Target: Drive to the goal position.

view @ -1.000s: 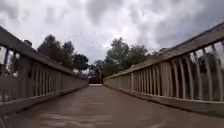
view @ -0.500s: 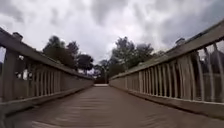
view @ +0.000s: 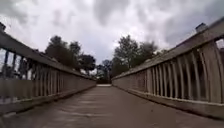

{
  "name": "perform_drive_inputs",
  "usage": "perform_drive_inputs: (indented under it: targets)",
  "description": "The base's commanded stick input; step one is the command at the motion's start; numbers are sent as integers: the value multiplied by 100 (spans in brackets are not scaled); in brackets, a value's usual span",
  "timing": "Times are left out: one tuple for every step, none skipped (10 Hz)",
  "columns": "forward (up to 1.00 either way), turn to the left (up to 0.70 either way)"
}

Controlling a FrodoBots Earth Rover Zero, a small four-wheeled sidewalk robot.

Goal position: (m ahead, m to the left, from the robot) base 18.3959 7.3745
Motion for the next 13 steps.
perform_drive_inputs:
  targets:
    - [85,34]
    - [85,34]
    - [85,34]
    - [85,0]
    - [85,0]
    - [85,0]
    - [85,0]
    - [85,0]
    - [85,0]
    - [85,0]
    - [85,0]
    - [85,0]
    - [85,0]
